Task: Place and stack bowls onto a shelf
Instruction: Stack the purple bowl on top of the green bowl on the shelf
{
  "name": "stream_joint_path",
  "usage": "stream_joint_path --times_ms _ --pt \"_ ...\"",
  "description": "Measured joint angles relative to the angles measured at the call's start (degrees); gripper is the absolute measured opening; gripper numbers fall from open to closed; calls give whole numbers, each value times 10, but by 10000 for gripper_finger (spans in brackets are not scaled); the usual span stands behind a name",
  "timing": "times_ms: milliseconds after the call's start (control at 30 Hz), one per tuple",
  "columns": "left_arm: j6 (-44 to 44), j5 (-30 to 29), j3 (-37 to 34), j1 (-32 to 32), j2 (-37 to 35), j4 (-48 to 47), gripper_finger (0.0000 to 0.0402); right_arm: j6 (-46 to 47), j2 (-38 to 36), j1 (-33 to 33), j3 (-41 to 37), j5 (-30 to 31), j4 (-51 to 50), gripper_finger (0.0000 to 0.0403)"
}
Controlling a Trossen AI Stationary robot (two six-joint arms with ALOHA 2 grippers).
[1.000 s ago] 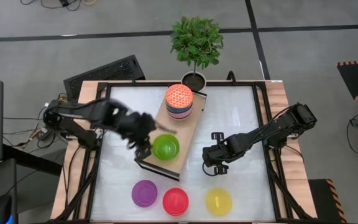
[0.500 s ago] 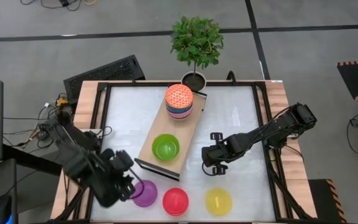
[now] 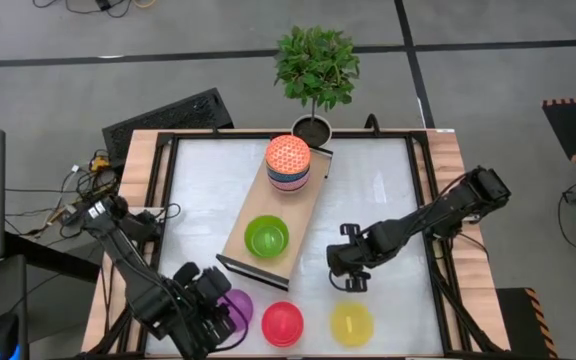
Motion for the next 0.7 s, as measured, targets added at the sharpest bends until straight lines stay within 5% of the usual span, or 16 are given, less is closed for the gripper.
stream_joint_path --times_ms 300,533,700 --pt "-22 -5 -23 -17 20 -14 181 81 5 47 0 5 4 38" --pt "-91 53 -193 -22 -7 79 181 115 5 72 0 16 -10 38" --pt "-137 56 -347 -22 -68 253 181 119 5 73 0 17 -17 38"
